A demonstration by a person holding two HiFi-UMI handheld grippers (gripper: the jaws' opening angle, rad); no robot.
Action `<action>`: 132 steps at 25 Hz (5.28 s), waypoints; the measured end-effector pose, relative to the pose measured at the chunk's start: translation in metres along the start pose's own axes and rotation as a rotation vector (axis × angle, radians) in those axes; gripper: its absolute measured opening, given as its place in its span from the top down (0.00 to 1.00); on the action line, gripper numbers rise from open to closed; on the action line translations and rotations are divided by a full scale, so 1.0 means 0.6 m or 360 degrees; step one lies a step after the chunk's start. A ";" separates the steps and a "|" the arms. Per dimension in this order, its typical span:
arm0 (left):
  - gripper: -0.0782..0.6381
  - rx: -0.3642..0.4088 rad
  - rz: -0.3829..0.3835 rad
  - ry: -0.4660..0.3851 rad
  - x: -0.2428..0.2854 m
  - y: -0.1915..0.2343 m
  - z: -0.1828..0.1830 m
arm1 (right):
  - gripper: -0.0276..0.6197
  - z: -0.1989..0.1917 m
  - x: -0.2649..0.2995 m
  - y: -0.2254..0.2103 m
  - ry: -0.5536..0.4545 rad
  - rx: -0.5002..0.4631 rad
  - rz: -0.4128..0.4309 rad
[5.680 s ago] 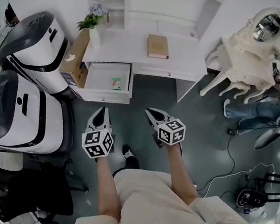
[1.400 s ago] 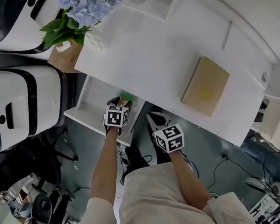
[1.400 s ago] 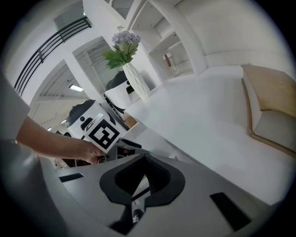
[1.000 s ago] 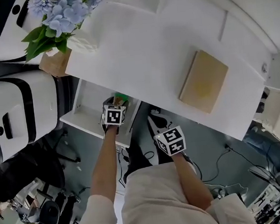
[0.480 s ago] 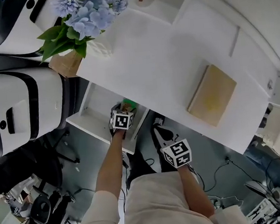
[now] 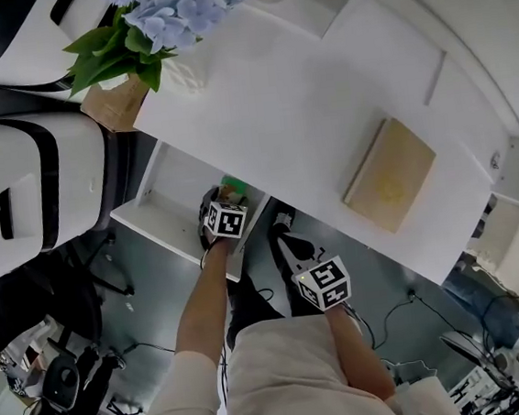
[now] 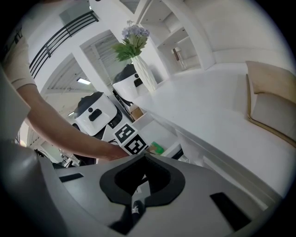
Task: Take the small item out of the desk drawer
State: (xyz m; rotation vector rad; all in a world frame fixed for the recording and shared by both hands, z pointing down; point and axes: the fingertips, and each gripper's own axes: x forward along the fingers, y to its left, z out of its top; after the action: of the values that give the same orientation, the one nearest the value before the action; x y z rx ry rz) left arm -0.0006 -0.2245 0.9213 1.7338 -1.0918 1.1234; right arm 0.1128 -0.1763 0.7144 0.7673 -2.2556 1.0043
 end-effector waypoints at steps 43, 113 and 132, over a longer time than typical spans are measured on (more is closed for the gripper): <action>0.40 0.0103 -0.0137 -0.0477 -0.268 -0.006 0.128 | 0.93 -0.019 -0.059 0.070 -0.0156 -0.0068 -0.0128; 0.40 0.0098 -0.0214 -0.1216 -0.726 -0.025 -0.166 | 0.93 0.003 -0.117 0.415 -0.0588 -0.0021 -0.0356; 0.40 0.0108 -0.0200 -0.1213 -0.731 -0.023 -0.182 | 0.93 0.000 -0.110 0.442 -0.0559 -0.0106 -0.0330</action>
State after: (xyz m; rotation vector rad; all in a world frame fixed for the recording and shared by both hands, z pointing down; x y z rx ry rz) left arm -0.1215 -0.0147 0.5397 2.3270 -1.3564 0.4069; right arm -0.0236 -0.0102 0.5453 1.1981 -2.4204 0.7382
